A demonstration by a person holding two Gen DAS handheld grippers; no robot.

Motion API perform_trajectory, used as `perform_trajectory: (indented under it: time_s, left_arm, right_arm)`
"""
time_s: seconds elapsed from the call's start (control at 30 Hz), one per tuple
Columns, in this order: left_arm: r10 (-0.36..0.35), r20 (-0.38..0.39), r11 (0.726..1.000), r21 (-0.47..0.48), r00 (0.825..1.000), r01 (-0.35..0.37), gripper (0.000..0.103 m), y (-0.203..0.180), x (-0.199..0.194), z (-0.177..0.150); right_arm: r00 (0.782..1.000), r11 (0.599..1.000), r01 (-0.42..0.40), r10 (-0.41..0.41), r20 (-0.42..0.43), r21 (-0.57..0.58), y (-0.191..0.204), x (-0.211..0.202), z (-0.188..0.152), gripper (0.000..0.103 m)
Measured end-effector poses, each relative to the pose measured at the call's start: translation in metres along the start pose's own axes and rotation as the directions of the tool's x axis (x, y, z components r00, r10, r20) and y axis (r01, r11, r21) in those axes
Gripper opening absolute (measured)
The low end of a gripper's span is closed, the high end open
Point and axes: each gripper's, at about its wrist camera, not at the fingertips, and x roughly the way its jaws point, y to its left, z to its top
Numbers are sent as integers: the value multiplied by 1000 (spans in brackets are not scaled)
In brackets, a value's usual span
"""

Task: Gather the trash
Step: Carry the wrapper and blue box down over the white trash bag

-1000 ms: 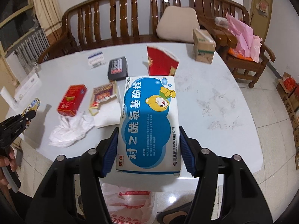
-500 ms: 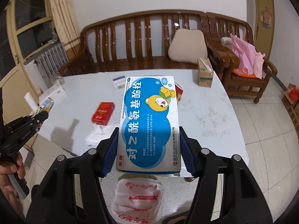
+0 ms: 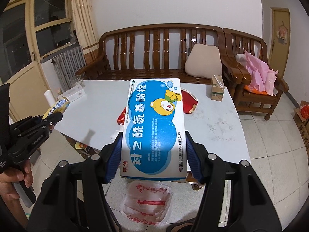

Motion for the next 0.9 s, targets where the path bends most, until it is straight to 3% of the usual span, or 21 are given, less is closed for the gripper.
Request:
perform_trajectory:
  time_s: [0.3,0.67,0.9]
  left_arm:
    - [-50,-7,999,15,999,50,13,-14,-27,-32]
    - [-103,-150,995,-2,983,104,13,-29,-4,-92]
    - [-133,-253,991,-30,958,130,13,-42,27,-136]
  right_arm:
    - [1000,999,-23,23,14,-27,19,-24,-21,59]
    - [995,999,-34,32,-97,-18,27,-8,-79,59]
    - [983,1000,-28,26,-180,-9,34,18,-117,59]
